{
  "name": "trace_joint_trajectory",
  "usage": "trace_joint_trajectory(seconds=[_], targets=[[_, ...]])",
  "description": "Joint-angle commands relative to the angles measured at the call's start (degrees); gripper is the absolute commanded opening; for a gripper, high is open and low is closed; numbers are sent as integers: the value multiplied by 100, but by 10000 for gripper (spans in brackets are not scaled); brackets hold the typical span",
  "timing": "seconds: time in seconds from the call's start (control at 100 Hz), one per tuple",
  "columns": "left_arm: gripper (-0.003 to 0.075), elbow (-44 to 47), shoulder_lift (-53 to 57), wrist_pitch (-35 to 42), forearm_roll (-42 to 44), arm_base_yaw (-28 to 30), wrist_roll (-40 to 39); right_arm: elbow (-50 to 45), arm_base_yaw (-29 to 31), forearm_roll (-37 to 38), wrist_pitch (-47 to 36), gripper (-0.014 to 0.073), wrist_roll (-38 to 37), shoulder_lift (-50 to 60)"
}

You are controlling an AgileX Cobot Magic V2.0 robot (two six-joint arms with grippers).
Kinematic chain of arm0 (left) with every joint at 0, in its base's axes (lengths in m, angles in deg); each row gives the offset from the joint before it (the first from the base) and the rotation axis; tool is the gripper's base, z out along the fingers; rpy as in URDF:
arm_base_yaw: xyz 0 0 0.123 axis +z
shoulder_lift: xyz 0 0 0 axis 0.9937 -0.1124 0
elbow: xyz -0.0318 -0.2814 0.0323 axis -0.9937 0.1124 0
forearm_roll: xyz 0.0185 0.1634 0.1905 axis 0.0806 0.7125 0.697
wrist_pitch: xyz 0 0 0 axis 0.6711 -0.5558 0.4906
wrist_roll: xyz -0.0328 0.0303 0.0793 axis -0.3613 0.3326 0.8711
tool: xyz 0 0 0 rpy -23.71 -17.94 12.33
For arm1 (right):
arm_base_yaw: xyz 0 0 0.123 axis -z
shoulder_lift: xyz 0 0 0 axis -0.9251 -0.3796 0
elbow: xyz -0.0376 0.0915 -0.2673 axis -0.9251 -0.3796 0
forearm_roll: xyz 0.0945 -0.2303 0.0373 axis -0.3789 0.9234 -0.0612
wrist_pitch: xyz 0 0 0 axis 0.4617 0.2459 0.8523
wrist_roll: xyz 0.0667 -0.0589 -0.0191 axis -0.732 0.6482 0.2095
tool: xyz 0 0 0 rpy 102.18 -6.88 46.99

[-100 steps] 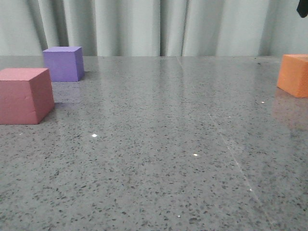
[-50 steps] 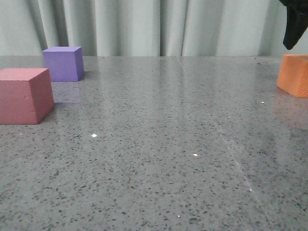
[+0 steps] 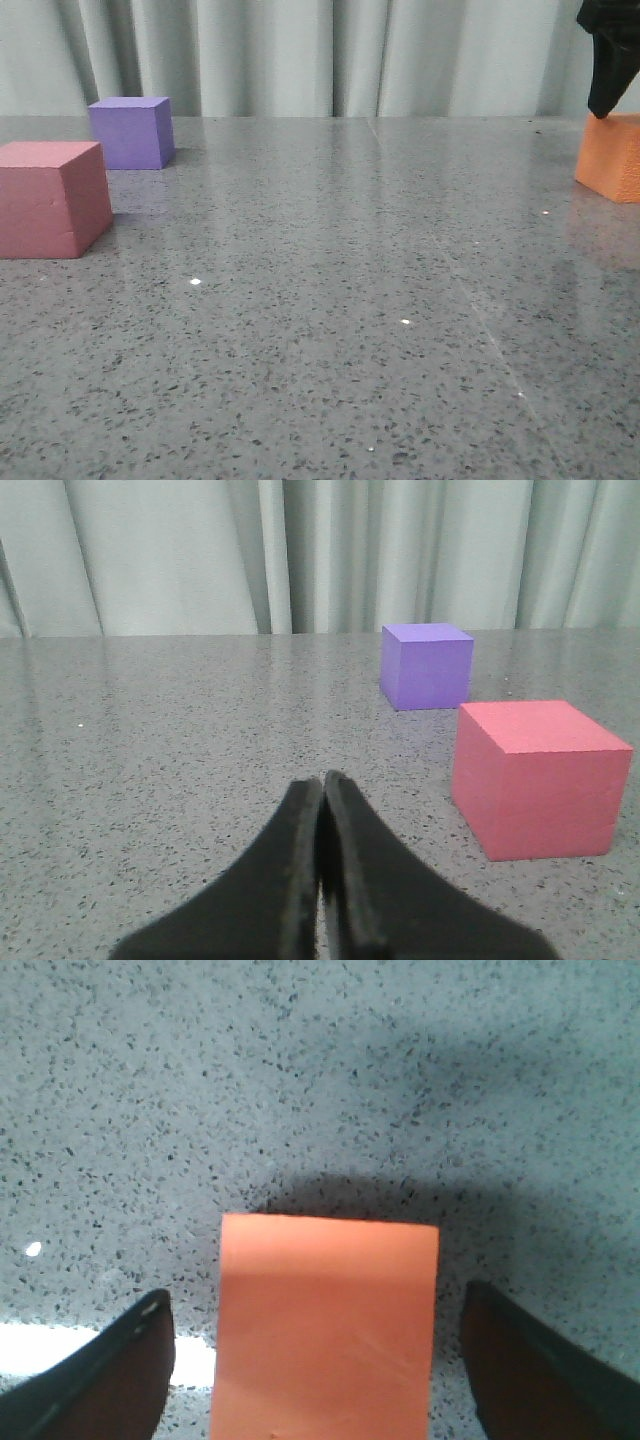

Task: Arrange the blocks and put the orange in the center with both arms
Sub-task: 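Lower the right gripper over the orange cube and close on it, then carry the orange cube with the right gripper to the table center and release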

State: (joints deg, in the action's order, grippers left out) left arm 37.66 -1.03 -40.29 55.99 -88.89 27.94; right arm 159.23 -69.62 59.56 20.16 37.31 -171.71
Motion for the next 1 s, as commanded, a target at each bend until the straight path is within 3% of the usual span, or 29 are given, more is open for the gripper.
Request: trace_joint_trajectory(seconds=[0.0,0.44,0.51,0.66,0.76,0.86,0.99], targets=[[-19,311,186,417,-3,8,-8,202,38,70,-244,583,54,166],[-19,311,186,417,-3,8,-8,196,38,75,-292,567,54,-238],[-19,311,186,417,-3,8,-8,196,38,75,-292,501,54,-280],[-19,311,186,417,-3,8,-8,196,38,75,-286,258,54,-350],[-19,311,186,417,-3,8,-8,196,38,75,-282,143,54,-350],[-19,311,186,417,-3,8,-8,196,38,75,-220,84,54,-350],[-19,311,186,417,-3,8,-8,326,31,-93,77,76,54,-333]])
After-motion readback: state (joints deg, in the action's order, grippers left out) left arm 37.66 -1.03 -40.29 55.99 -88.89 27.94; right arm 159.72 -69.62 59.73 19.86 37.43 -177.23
